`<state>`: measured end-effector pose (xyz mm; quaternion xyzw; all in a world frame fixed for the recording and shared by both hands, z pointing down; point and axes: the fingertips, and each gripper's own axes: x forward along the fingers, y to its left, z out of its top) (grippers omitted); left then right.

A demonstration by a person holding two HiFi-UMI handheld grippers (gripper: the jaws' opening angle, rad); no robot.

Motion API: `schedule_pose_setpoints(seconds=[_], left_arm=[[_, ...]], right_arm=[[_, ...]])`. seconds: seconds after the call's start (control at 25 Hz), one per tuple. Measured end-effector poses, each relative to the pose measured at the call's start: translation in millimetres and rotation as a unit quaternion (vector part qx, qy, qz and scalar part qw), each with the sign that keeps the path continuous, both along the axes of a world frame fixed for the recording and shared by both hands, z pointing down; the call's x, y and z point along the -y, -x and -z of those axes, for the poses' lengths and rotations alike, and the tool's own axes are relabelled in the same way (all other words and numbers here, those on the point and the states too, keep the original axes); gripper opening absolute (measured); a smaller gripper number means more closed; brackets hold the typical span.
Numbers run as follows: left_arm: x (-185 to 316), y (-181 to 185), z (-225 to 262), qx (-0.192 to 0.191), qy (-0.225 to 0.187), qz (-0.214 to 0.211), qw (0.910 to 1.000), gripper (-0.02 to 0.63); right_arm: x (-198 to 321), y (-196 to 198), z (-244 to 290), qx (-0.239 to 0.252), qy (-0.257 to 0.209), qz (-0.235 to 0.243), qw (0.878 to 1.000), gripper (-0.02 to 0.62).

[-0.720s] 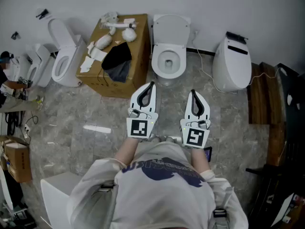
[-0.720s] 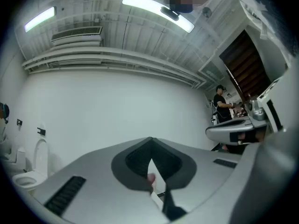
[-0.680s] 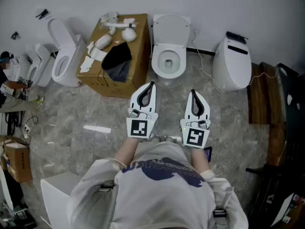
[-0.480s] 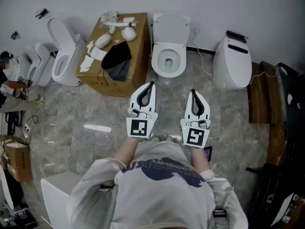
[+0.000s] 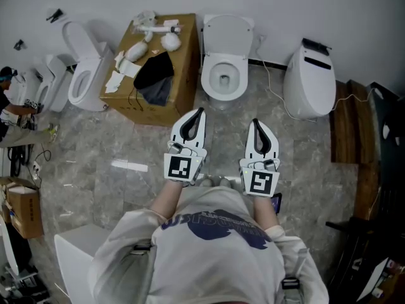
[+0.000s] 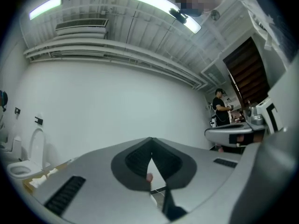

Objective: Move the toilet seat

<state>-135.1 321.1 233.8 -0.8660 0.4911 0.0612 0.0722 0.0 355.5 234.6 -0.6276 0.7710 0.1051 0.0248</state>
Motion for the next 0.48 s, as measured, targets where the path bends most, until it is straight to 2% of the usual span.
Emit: schedule_pose_setpoints(seconds=[0.24, 0.48], left_arm=[[2, -2, -5, -0.002, 0.000, 0.011, 0.9999, -0.002], [9, -12, -4, 0.012, -0.001, 0.020, 0.9997, -0.002]], right_arm=[[4, -8, -4, -0.002, -0.004, 0.001, 1.000, 0.026], [12, -22, -3, 0.000, -0.007, 0.005, 1.000, 0.023]])
